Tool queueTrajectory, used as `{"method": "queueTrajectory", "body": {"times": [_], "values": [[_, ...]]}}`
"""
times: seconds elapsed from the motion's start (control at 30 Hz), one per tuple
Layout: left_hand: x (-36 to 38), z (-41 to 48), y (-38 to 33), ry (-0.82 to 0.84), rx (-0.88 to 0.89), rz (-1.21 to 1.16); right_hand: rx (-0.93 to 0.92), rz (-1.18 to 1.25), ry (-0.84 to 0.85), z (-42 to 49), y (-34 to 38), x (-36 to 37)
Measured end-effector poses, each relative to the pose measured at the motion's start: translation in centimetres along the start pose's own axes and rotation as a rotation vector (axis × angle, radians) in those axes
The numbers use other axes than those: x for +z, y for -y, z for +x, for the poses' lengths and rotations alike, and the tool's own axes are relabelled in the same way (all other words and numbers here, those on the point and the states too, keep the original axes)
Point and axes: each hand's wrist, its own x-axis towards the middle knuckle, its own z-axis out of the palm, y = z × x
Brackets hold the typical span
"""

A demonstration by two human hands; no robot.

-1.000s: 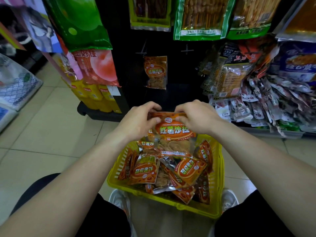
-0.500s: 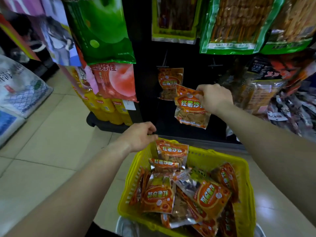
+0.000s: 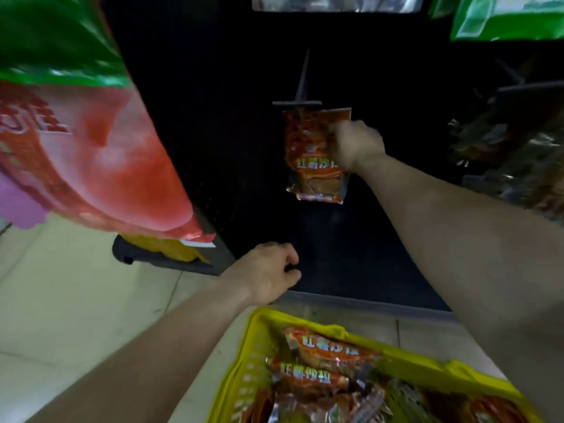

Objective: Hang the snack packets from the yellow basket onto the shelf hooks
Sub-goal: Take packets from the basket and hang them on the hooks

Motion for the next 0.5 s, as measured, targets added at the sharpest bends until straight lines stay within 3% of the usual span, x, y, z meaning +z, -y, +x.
{"method": "queueTrajectory", "body": {"times": [0.17, 0.37, 0.5], "values": [[3.1, 2.5, -0.2, 0.023, -0.015, -0.002, 0.007, -0.123, -0.013, 2.2, -0.3, 2.6], [3.9, 5.7, -0.9, -0.008, -0.076, -0.069, -0.036, -0.083, -0.091, 0.9, -1.2, 3.4], [4.4, 7.0, -1.5, -0.026, -0.069, -0.103, -0.006, 0.030, -0.367, -3.1, -3.6, 3.4]]}}
